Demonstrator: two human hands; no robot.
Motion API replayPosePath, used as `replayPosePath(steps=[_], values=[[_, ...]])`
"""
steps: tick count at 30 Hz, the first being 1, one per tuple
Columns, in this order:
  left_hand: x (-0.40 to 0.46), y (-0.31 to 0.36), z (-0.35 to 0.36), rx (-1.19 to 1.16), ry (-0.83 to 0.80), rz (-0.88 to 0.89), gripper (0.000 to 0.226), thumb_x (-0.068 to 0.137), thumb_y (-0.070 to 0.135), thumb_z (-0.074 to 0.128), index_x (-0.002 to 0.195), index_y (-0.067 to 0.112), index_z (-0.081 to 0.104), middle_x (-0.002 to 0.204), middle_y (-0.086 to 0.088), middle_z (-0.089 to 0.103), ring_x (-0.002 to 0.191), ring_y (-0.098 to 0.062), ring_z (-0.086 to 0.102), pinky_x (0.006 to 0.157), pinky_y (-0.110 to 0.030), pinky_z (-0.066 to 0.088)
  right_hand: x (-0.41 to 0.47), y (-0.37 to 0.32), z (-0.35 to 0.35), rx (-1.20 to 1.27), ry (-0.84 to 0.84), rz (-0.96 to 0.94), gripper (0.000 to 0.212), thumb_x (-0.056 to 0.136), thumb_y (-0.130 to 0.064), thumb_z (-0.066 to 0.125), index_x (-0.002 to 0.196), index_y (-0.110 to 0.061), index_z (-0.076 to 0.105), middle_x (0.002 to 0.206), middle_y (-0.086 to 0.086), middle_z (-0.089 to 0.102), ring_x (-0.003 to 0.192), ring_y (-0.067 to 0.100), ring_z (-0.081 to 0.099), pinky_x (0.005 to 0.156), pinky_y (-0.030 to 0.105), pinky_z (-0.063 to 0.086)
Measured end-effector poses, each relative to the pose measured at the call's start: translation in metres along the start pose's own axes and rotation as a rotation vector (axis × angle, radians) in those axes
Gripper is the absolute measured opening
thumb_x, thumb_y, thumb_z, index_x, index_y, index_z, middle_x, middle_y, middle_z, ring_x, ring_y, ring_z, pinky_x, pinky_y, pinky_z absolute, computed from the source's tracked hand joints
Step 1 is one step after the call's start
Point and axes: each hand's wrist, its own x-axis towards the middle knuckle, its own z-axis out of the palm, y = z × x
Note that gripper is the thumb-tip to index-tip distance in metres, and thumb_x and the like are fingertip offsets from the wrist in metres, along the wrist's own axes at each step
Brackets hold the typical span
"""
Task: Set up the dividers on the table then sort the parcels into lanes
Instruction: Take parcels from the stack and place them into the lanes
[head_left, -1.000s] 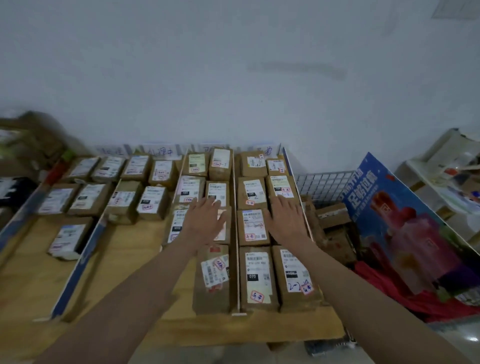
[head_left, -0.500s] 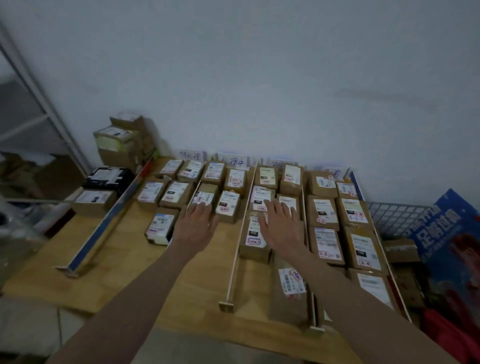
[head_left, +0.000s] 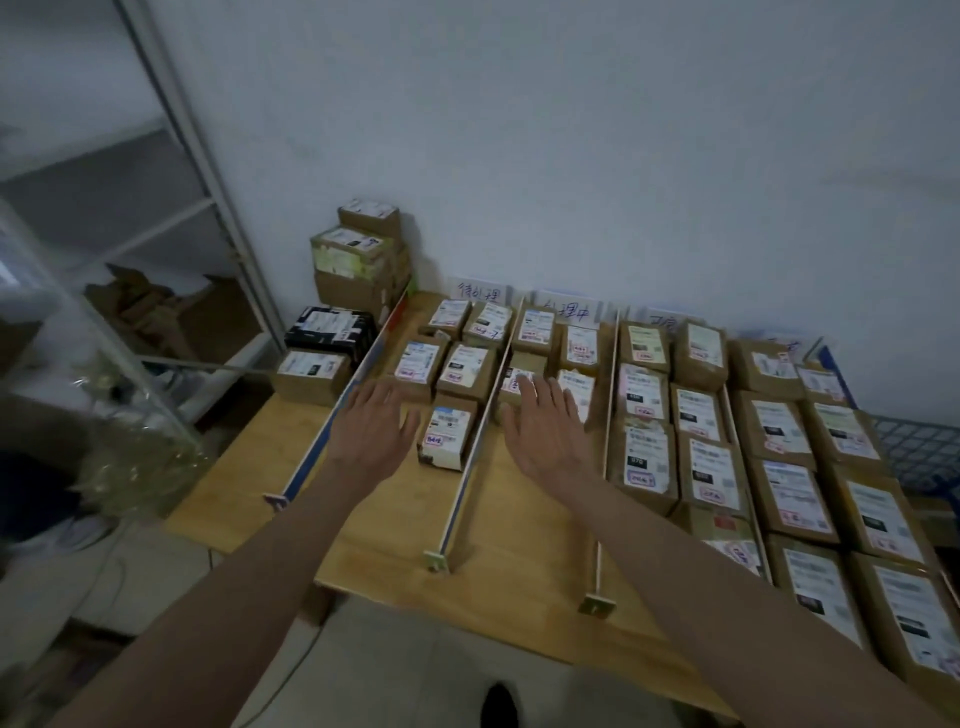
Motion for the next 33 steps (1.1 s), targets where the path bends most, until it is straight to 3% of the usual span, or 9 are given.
replayPosePath(steps=[9, 20, 24, 33], values=[[0.063, -0.097, 0.007, 0.03, -0.07, -0.052, 0.051, 0.103, 0.044, 0.028, 0.146, 0.018, 0.038, 0.154, -0.005, 0.037, 0.143, -0.022, 0.032, 0.117, -0.041, 0.025, 0.099, -0.081, 0.053, 0.026, 0.013, -0.052, 0.056, 0.103, -0.044, 0.025, 0.148, -0.012, 0.035, 0.151, 0.01, 0.039, 0.142, 0.028, 0.032, 0.119, 0.045, 0.023], [0.146, -0.202, 0.013, 0.065, -0.067, -0.066, 0.055, 0.103, 0.047, 0.026, 0.149, 0.018, 0.037, 0.154, -0.005, 0.038, 0.142, -0.022, 0.033, 0.119, -0.041, 0.024, 0.183, -0.156, 0.098, 0.061, 0.002, -0.06, 0.051, 0.103, -0.039, 0.031, 0.146, -0.013, 0.039, 0.147, 0.009, 0.043, 0.137, 0.028, 0.037, 0.115, 0.043, 0.029], [0.17, -0.233, 0.016, 0.074, -0.064, -0.037, 0.055, 0.103, 0.046, 0.026, 0.147, 0.018, 0.039, 0.152, -0.004, 0.041, 0.141, -0.021, 0.036, 0.119, -0.041, 0.024, 0.204, -0.176, 0.109, 0.057, 0.027, -0.021, 0.05, 0.101, -0.038, 0.034, 0.143, -0.013, 0.042, 0.143, 0.01, 0.047, 0.132, 0.029, 0.042, 0.112, 0.043, 0.034], [0.251, -0.319, 0.051, 0.02, -0.115, 0.057, 0.055, 0.102, 0.048, 0.026, 0.146, 0.018, 0.041, 0.151, -0.007, 0.043, 0.14, -0.024, 0.038, 0.118, -0.045, 0.026, 0.257, -0.222, 0.149, 0.034, -0.004, 0.15, 0.052, 0.101, -0.038, 0.033, 0.147, -0.014, 0.036, 0.149, 0.008, 0.042, 0.138, 0.026, 0.037, 0.117, 0.043, 0.028]])
